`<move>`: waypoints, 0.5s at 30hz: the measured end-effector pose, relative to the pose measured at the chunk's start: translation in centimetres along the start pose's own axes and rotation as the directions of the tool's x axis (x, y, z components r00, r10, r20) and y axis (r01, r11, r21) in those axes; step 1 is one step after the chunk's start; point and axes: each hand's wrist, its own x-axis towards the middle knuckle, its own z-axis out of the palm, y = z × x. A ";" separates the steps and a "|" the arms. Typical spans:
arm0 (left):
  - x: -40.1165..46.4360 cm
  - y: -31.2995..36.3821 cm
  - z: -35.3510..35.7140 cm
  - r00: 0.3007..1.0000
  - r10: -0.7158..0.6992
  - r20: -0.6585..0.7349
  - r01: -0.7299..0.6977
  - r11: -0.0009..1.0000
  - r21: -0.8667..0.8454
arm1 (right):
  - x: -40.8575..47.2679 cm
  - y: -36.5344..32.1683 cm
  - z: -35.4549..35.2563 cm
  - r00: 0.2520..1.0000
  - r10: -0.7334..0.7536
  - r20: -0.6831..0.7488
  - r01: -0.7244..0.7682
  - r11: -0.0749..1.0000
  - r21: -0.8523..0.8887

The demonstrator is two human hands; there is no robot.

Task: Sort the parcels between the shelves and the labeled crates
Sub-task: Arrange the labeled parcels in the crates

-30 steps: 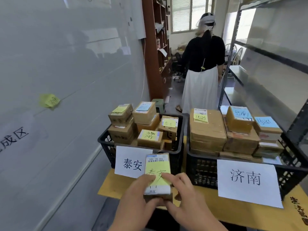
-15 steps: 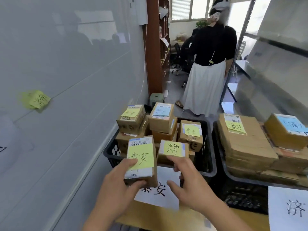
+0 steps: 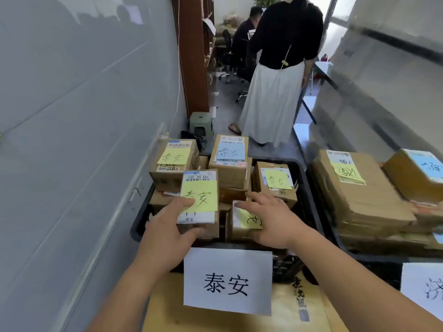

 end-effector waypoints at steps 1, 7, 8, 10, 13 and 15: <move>0.4 0.0 0.3 1.000 -0.005 0.004 0.005 1.000 0.004 | 0.2 0.1 0.0 1.000 -0.010 0.027 0.010 1.000 -0.014; 1.4 -0.2 1.5 1.000 -0.025 0.016 0.024 0.998 0.060 | 1.2 0.8 0.3 0.996 -0.062 0.069 0.065 0.997 -0.036; 1.4 0.0 1.7 0.999 -0.019 0.027 0.017 0.997 0.079 | 1.2 1.0 0.4 0.996 -0.066 0.062 0.068 0.997 -0.034; 1.7 0.4 2.3 0.999 -0.008 0.036 0.003 0.993 0.121 | 1.1 1.5 0.7 0.996 -0.078 0.047 0.079 0.996 -0.034; 2.3 0.8 2.8 0.999 0.020 0.028 -0.025 0.984 0.175 | 0.8 2.0 1.0 0.997 -0.069 0.042 0.069 0.998 -0.012; 2.3 1.0 3.2 0.998 0.025 0.055 -0.035 0.980 0.195 | 0.7 2.3 1.1 0.997 -0.064 0.033 0.064 0.998 0.001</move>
